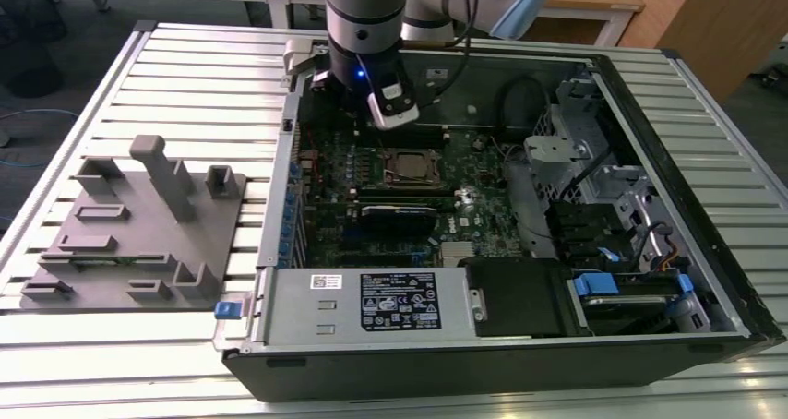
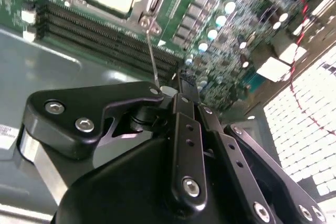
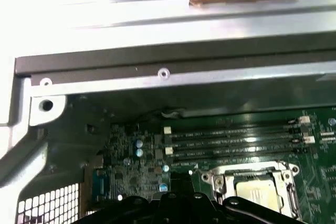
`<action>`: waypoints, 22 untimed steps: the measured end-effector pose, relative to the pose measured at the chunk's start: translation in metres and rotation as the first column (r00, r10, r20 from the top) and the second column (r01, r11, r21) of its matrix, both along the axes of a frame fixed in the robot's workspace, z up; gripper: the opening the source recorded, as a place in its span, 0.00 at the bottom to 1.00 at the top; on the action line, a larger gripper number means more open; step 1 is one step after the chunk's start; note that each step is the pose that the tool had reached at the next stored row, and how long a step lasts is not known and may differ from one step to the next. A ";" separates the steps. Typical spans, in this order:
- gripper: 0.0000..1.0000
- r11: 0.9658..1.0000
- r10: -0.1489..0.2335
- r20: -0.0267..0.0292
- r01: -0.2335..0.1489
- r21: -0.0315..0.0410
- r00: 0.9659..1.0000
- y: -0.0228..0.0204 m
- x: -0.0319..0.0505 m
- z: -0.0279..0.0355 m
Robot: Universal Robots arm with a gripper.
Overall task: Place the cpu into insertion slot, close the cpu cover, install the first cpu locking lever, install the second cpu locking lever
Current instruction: 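Install the first cpu locking lever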
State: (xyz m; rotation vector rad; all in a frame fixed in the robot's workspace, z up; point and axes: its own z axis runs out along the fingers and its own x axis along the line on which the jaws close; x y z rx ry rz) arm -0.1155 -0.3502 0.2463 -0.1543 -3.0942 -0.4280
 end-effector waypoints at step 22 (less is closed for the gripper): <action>0.11 0.999 0.000 0.000 0.000 0.043 1.000 -0.0003 0.0260 -0.0010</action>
